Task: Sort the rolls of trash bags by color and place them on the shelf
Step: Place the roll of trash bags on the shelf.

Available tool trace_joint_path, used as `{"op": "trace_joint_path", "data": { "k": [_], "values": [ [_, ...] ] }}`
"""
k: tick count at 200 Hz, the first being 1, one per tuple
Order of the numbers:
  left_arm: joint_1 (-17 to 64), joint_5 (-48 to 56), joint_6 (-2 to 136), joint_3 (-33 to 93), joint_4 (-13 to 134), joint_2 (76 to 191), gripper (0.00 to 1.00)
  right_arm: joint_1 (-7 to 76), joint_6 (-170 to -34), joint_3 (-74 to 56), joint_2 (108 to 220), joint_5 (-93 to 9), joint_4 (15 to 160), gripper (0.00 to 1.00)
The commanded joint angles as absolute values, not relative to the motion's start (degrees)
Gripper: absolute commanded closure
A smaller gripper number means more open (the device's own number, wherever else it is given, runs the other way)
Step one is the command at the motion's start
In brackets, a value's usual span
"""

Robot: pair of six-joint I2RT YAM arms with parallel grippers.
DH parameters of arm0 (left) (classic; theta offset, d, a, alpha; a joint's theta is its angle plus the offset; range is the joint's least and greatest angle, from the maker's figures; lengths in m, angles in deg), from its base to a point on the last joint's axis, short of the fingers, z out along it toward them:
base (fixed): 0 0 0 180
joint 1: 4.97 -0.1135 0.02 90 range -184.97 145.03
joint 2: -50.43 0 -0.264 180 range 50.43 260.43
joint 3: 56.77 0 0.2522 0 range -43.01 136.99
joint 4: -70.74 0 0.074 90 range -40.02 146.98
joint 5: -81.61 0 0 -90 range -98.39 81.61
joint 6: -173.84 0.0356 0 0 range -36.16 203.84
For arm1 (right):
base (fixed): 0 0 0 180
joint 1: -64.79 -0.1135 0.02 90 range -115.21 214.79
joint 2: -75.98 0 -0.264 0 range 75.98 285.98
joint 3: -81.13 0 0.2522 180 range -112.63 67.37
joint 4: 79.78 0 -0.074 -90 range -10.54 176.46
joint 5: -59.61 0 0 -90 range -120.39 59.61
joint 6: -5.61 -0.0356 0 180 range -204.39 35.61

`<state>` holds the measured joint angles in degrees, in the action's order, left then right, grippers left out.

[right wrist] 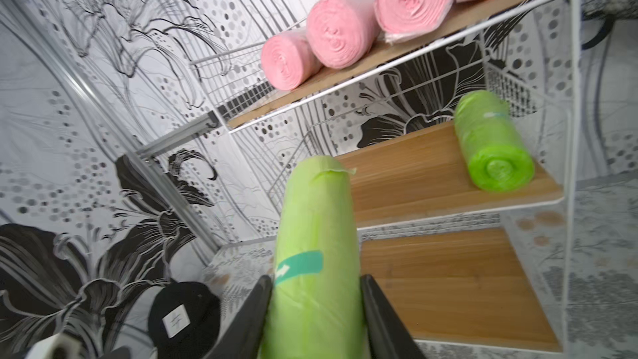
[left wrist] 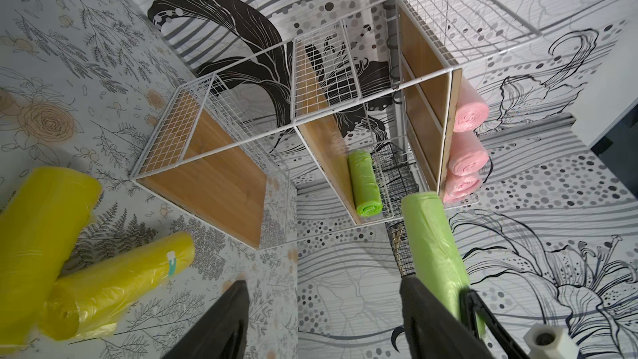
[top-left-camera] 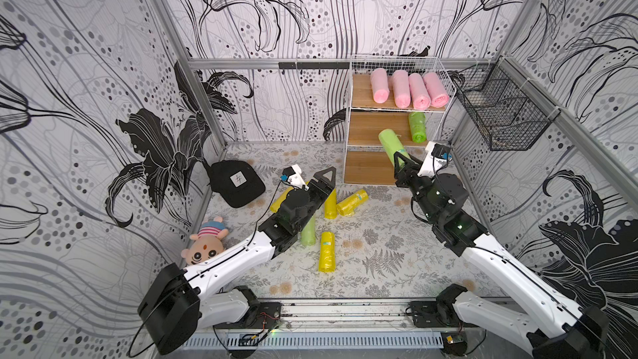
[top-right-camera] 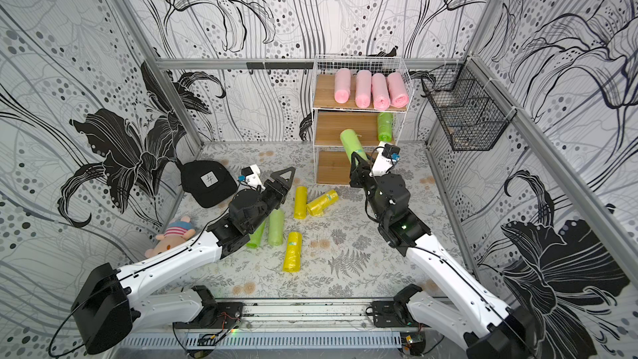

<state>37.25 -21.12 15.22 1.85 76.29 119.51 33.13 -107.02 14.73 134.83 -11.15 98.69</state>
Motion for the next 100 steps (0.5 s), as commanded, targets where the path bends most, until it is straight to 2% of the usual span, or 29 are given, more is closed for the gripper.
{"op": "trace_joint_path", "data": {
  "k": [1, 41, 100],
  "values": [
    [36.82, -17.90, 23.33, 5.47, 68.75, 118.84, 0.27, 34.18, -97.05, 9.79, 139.49, -6.05, 97.93, 0.69],
    [36.69, -15.97, 25.50, 6.04, 66.89, 118.30, 0.27, 36.06, -90.17, 4.09, 149.66, -1.34, 101.98, 0.69],
    [36.60, -14.65, 24.78, 5.26, 66.92, 118.01, 0.27, 38.63, -82.89, -2.50, 162.20, 0.13, 108.11, 0.69]
  ]
}}
